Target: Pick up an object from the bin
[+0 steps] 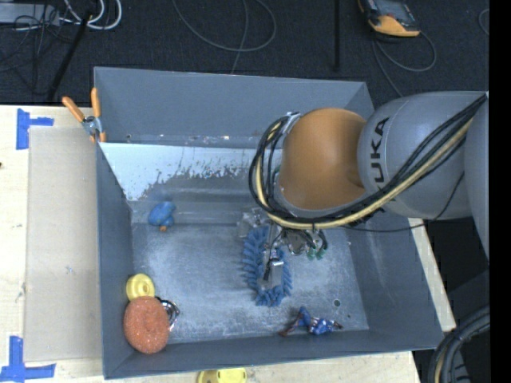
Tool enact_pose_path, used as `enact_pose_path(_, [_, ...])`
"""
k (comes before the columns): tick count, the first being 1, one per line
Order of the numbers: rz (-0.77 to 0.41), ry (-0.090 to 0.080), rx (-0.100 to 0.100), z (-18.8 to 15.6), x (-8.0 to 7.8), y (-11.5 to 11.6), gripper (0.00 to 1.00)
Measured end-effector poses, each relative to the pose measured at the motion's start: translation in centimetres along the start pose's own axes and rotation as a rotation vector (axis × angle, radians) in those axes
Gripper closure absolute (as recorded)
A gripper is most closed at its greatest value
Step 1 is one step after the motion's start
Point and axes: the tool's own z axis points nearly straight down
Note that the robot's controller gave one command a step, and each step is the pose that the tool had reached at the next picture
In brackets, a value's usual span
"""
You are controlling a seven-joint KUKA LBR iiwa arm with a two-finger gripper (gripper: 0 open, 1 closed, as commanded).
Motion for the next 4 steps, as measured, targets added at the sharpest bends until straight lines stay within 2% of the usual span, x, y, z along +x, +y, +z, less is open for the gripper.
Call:
enact_pose_path(1, [-0.018,0.001,-0.001,3.1,0.0,-3.6,0.0])
enact_pose_path(2, [-0.068,-0.002,-0.001,4.9,5.8,-6.1,1.0])
enact_pose_path(3, [-0.067,-0.002,-0.001,4.9,5.8,-6.1,1.0])
enact_pose_path(4, [-0.034,0.0,-0.001,-4.3,5.6,-7.1,1.0])
